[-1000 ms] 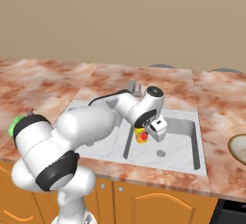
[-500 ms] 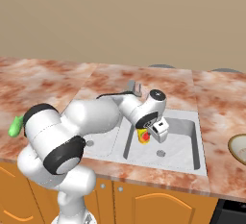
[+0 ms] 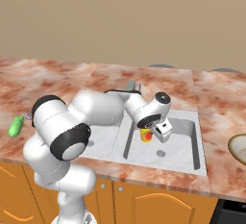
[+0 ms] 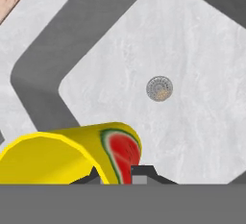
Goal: Remove the corn and garlic from the sink. Then move the bowl and cup from the counter to the sink for washing.
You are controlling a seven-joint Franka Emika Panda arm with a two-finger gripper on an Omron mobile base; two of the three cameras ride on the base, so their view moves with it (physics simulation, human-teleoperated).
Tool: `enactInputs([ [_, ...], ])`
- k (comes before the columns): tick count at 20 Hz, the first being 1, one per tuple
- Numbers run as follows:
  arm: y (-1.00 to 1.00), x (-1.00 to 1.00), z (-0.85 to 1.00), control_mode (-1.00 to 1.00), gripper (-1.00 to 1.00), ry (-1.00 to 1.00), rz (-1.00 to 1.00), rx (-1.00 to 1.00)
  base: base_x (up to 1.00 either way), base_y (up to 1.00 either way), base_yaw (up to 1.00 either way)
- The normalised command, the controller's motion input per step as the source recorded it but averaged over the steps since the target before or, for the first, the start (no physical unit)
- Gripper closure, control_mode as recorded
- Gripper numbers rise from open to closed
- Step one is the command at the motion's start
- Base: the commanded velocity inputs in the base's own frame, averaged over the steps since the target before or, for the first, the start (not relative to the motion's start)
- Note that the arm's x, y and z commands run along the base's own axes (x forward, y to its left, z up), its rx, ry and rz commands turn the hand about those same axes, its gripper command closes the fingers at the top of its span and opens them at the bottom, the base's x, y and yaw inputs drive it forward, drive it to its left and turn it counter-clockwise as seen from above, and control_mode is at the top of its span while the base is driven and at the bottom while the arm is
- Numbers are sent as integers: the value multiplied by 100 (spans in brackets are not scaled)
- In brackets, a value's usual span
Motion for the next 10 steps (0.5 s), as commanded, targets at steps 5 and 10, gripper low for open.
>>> enactInputs([
  [5,-9,17,-9,-100,100,-3,0,1,0,0,0],
  [10,3,7,-14,-100,100,-8,0,2,0,0,0],
])
